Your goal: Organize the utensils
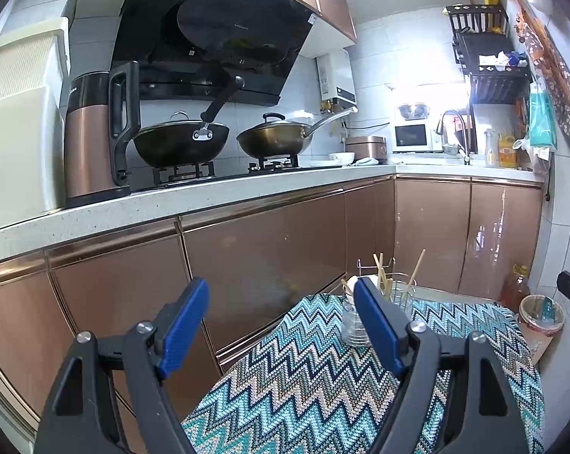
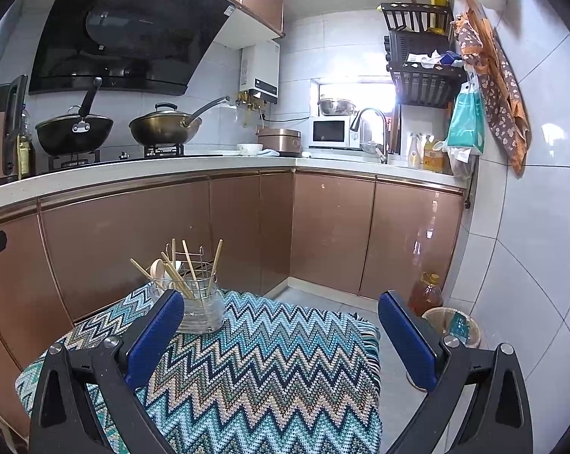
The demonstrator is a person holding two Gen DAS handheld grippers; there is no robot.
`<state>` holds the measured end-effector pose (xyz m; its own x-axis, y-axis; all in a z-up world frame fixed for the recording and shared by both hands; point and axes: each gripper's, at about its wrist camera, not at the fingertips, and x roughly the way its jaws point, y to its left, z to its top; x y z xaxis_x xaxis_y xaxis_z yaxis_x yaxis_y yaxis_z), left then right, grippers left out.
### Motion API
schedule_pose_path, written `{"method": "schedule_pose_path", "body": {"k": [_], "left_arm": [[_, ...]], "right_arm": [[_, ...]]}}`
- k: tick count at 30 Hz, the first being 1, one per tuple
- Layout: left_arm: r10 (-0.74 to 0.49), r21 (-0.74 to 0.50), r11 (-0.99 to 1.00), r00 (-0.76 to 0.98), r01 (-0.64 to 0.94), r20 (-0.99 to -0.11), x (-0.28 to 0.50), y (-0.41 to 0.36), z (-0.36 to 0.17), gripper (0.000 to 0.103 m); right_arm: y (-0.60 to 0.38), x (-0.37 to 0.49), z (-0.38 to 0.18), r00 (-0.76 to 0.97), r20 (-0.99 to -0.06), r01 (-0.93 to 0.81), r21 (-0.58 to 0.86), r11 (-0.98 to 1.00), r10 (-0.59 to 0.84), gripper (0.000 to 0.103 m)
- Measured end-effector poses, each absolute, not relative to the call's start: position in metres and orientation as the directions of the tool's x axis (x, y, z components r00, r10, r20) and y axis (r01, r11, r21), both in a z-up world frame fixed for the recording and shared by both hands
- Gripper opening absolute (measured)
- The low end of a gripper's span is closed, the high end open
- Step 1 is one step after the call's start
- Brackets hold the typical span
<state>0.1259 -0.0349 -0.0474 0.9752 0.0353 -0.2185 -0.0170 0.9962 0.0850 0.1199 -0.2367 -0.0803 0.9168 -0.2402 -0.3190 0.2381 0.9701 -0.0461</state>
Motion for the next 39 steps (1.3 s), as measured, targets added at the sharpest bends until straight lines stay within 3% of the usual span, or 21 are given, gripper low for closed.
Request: {"method": "schedule_pose_path", "body": {"k": [39], "left_arm": [[0.03, 0.068, 0.998, 0.97, -0.014, -0.242, 0.1297, -0.0288, -0.0499, 0.078]], "right_arm": [[-0.2394, 0.1207, -0.0819, 0.913, -0.324, 0.246, -0.049, 0.968, -0.248, 0.103]]}}
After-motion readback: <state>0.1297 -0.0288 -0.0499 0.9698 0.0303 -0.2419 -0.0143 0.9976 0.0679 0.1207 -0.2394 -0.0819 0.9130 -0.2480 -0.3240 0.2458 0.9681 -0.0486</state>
